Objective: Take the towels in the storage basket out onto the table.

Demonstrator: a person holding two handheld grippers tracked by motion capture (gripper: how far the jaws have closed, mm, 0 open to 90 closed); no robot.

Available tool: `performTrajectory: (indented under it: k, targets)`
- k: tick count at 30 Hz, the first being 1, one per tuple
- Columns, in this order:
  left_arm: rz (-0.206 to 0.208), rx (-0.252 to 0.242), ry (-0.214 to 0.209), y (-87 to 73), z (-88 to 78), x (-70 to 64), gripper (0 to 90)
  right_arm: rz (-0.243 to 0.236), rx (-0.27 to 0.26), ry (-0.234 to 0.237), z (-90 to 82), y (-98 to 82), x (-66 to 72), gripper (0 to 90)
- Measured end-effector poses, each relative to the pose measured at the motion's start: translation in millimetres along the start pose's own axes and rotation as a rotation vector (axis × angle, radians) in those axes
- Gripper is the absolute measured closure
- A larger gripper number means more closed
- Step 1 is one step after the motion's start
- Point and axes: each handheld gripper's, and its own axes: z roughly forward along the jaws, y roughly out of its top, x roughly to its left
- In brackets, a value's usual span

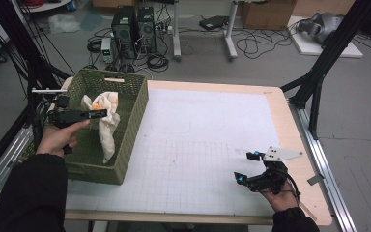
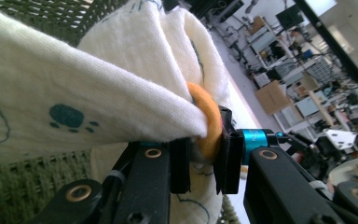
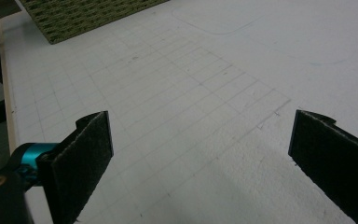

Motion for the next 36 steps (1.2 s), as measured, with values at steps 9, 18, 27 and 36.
performTrajectory:
  k: [9,18,27,36]
  targets:
    - [-0.024,-0.049,-0.064,2.8,1.1,-5.3,78.5,-0.004,-0.008,-0.005,-1.0,0.3,-0.7,5.3]
    - [0.023,-0.048,-0.11,11.0,10.7,-27.6,78.5,0.004,-0.006,-0.015,-1.2,0.1,-1.3,5.3]
    - [0.068,-0.043,-0.209,18.1,34.0,-60.1,78.5,-0.002,-0.002,-0.025,-0.6,0.4,-1.3,5.3]
    - [0.087,0.012,-0.28,15.2,78.8,-86.7,78.5,-0.005,-0.003,-0.024,-0.2,0.9,-1.5,5.3]
